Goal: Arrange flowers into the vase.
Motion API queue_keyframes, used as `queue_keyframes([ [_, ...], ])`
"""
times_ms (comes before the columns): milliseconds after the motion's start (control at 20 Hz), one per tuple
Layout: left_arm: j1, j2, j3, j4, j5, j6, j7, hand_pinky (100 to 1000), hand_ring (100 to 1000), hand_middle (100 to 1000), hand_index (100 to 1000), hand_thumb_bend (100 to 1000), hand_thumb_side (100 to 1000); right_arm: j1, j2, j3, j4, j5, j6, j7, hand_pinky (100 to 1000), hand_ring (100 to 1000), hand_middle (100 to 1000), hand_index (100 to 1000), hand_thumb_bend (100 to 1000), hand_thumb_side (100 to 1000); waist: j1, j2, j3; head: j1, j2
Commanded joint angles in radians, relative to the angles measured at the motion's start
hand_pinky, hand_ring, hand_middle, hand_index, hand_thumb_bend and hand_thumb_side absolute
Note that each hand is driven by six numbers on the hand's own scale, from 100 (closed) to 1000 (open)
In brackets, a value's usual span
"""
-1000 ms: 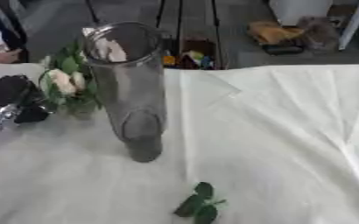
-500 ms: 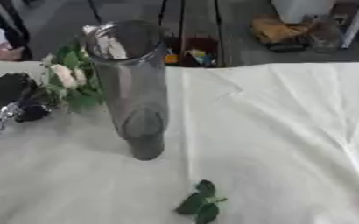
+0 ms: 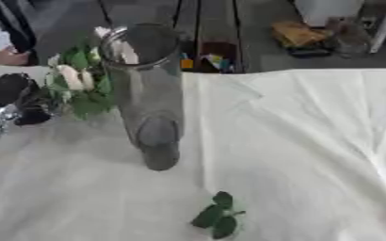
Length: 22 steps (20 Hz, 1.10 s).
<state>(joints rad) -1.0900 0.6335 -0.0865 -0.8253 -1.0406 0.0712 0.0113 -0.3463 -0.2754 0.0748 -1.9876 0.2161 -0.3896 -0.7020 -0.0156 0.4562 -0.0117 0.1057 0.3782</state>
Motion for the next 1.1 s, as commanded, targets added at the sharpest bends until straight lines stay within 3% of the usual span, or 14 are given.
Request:
queue_keyframes([
  [50, -0.020, 0.039, 0.018, -0.030, 0.028, 0.023, 0.050, 100, 100, 100, 100, 100, 392, -0.003, -0.007, -0.005, -0.012, -0.008, 0.001, -0.002, 651, 683, 534, 750, 100, 1000, 0.002, -0.034, 0.003, -0.004, 0.007],
  [650, -0.011, 0.055, 0.034, -0.094, 0.201, 0.123, 0.197, 100, 100, 100, 100, 100, 408, 0.001, -0.008, -0.009, -0.012, -0.016, 0.001, 0.000, 652, 683, 534, 751, 100, 1000, 0.001, -0.048, 0.010, -0.010, 0.009],
  [1100, -0.013, 0.066, 0.055, -0.176, 0.413, 0.160, 0.270, 100, 100, 100, 100, 100, 439, 0.003, -0.011, -0.010, -0.012, -0.027, 0.000, 0.004, 653, 683, 534, 752, 100, 1000, 0.002, -0.059, 0.015, -0.015, 0.010],
])
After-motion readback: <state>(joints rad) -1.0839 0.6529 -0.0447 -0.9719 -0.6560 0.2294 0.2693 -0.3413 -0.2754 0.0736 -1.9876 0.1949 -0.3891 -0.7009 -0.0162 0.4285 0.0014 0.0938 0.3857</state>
